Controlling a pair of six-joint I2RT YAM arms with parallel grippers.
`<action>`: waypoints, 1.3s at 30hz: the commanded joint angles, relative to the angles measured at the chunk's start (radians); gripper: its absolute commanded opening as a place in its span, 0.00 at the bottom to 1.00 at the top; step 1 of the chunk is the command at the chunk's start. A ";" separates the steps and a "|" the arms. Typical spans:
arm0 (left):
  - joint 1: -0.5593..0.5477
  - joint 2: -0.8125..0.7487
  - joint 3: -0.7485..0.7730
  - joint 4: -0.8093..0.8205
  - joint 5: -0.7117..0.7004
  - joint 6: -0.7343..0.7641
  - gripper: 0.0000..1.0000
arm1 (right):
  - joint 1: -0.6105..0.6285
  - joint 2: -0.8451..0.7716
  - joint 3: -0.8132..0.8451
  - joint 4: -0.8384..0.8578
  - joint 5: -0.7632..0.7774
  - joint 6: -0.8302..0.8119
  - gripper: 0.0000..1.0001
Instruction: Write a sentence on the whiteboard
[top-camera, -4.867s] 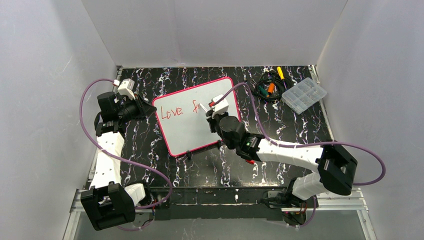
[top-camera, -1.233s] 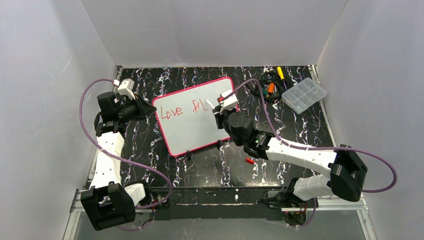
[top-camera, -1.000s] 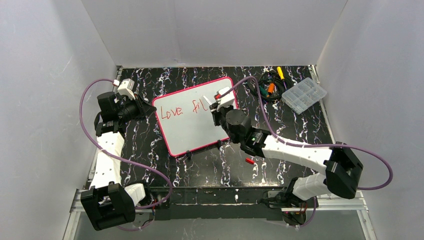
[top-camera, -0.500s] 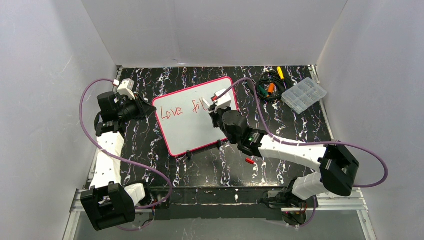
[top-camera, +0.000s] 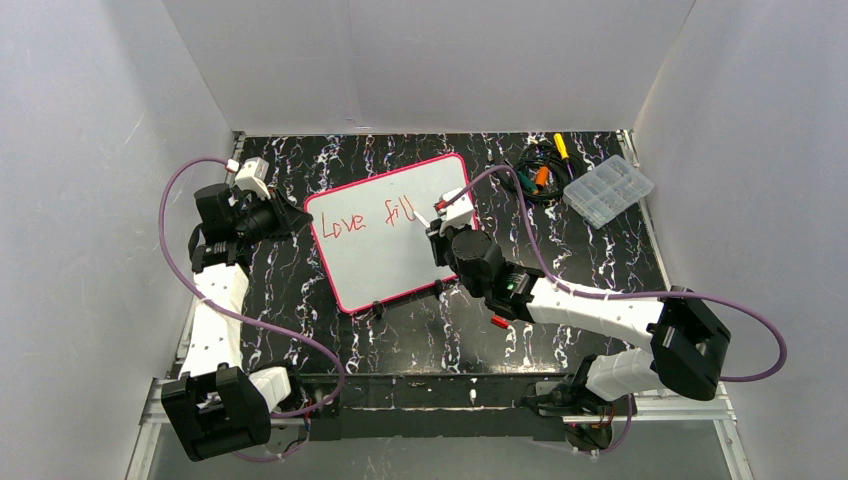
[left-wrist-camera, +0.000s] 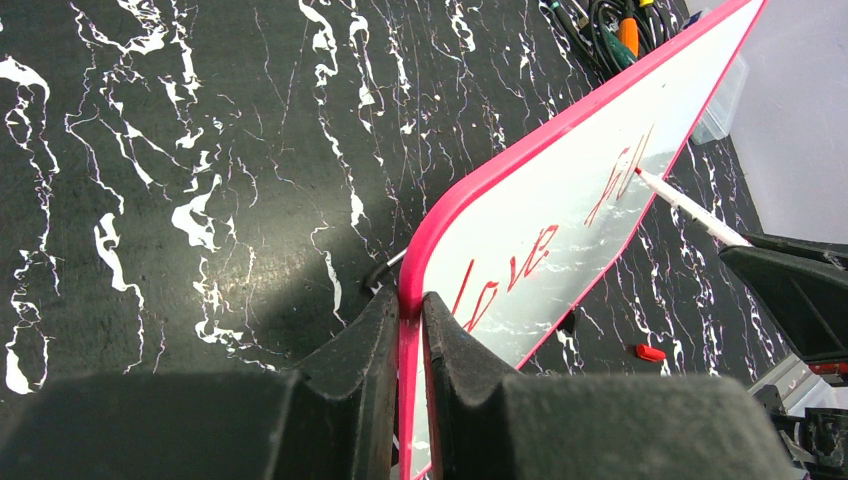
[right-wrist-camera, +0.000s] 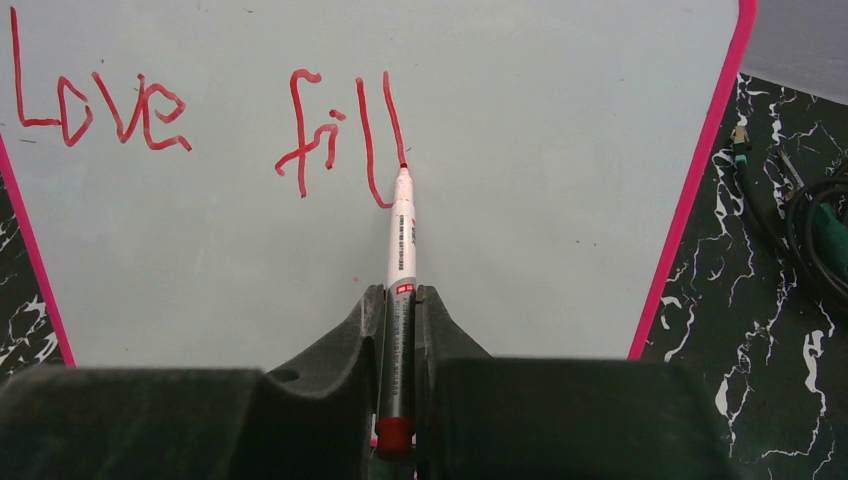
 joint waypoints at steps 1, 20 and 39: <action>0.000 -0.022 -0.004 -0.020 0.014 0.008 0.03 | 0.001 -0.032 -0.023 -0.024 0.017 0.034 0.01; 0.000 -0.023 -0.004 -0.020 0.012 0.008 0.03 | 0.001 -0.062 0.046 0.084 0.102 -0.062 0.01; 0.000 -0.023 -0.004 -0.020 0.013 0.008 0.03 | -0.001 0.021 0.080 0.089 0.113 -0.089 0.01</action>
